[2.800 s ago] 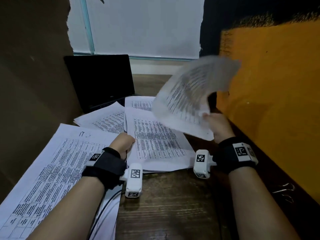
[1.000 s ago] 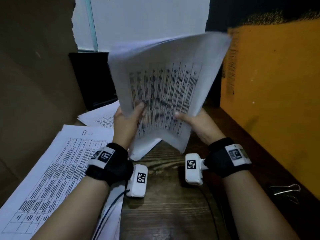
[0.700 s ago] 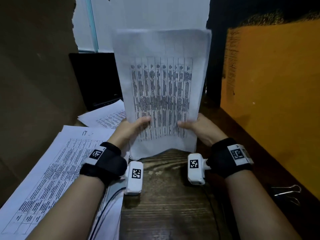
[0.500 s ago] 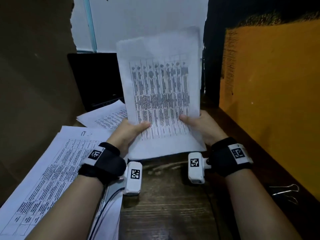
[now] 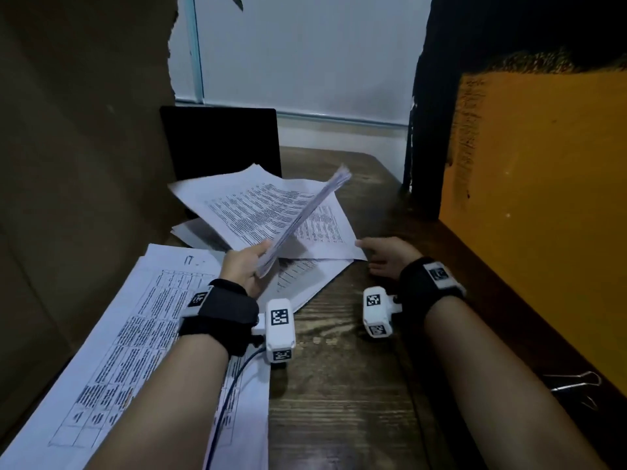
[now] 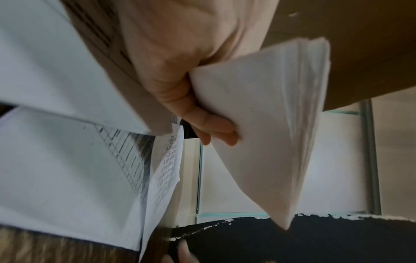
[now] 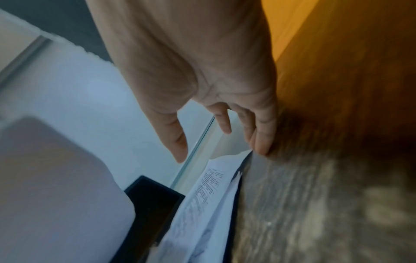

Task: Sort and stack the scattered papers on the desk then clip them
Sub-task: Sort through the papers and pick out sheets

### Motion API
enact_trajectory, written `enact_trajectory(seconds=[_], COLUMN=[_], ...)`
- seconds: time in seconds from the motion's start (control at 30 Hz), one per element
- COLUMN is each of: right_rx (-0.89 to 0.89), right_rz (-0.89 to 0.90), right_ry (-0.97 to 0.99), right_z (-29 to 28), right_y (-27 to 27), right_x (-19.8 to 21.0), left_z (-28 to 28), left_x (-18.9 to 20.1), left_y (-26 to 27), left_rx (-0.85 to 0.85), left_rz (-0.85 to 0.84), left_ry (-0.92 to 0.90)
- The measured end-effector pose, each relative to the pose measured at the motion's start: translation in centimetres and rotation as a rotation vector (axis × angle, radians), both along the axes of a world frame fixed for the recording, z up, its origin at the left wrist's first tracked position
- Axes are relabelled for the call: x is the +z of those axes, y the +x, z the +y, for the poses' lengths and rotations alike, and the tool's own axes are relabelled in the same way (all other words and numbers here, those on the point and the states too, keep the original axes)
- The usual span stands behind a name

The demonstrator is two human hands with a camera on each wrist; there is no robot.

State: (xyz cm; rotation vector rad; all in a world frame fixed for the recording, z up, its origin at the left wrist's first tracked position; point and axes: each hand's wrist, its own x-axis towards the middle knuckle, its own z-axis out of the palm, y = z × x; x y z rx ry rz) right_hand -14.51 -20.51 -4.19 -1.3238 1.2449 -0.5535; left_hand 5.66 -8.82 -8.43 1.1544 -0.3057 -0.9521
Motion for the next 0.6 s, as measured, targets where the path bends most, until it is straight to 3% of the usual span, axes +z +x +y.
enact_trajectory(seconds=[0.2, 0.33, 0.6], right_rx=[0.187, 0.304, 0.431], right_rz=[0.64, 0.775, 0.994], right_ry=[-0.252, -0.292, -0.485], right_z=[-6.1, -1.4, -1.4], right_y=[5.7, 7.4, 8.4], right_x=[-2.1, 0.1, 0.8], left_z=[0.5, 0.1, -0.5], left_x=[-0.4, -0.6, -1.1], left_y=[0.6, 0.9, 1.2], left_rx=[0.038, 0.034, 0.057], left_rz=[0.053, 0.143, 0.185], left_ry=[-0.079, -0.056, 0.018])
